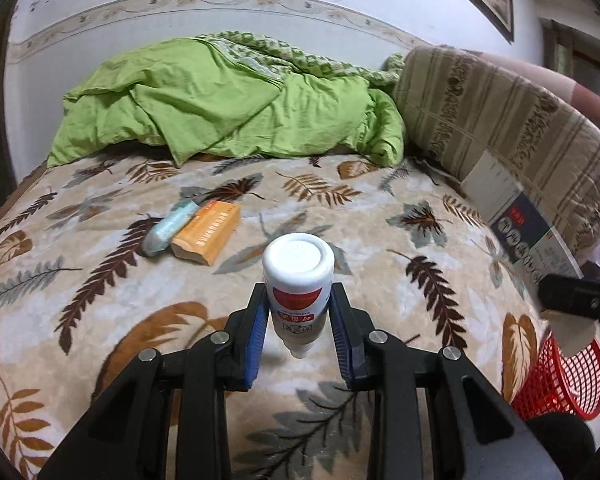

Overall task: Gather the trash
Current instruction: 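Grasp the white medicine box with the right tool while the left tool holds the bottle, then lift the bottle and white box above the bed with both tools, then carry both items over the red basket and open both tools, then move both open tools back over the tube and orange box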

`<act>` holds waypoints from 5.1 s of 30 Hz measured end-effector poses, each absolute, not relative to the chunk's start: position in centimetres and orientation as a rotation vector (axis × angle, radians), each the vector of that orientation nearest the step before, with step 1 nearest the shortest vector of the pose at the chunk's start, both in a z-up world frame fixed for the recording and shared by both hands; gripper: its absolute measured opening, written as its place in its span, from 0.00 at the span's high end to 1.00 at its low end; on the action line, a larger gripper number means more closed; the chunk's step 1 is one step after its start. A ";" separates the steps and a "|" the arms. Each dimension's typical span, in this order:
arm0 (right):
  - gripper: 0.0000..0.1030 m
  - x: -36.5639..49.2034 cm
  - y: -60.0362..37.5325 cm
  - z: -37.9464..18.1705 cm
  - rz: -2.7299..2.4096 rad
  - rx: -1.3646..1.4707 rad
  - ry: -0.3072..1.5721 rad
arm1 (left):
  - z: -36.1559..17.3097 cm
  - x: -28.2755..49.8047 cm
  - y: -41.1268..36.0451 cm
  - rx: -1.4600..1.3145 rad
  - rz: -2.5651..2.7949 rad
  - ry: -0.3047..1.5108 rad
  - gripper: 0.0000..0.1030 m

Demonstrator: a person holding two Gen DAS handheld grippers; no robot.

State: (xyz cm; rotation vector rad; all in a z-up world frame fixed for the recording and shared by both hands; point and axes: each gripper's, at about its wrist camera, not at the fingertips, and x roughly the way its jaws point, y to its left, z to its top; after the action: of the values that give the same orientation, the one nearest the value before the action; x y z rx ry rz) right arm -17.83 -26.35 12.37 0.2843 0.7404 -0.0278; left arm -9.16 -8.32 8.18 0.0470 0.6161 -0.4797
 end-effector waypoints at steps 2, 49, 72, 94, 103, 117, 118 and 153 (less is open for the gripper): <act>0.65 -18.3 -26.4 12.6 -0.049 0.280 0.748 | 7.8 -9.2 -8.6 0.058 -0.484 0.622 0.72; 0.65 -20.2 -26.0 14.1 -0.041 0.273 0.716 | 8.4 -9.2 -5.7 -0.046 -0.509 0.598 0.72; 0.65 -26.9 -36.6 13.1 -0.090 0.475 0.650 | 14.3 -15.6 -16.4 0.033 -0.869 0.668 0.72; 0.65 -40.5 -47.7 10.6 -0.450 0.641 0.664 | 13.6 -25.6 -34.9 0.173 -1.299 0.858 0.72; 0.60 -41.0 -48.9 9.5 -0.465 0.671 0.672 | 13.8 -26.1 -36.1 0.182 -1.282 0.834 0.44; 0.50 -38.6 -47.0 11.3 -0.402 0.621 0.654 | 15.2 -24.0 -30.2 0.242 -1.029 0.671 0.28; 0.50 -38.0 -46.5 11.3 -0.384 0.614 0.660 | 15.2 -23.6 -29.4 0.248 -0.994 0.656 0.27; 0.33 -13.6 -26.2 12.8 0.102 0.337 0.807 | 12.0 -7.1 -0.4 -0.026 -0.223 0.708 0.27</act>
State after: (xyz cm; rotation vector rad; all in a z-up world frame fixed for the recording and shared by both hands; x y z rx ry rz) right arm -13.59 -26.16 12.76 0.3372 0.8066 0.1021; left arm -7.07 -0.37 12.00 -0.0257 0.7081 -0.2228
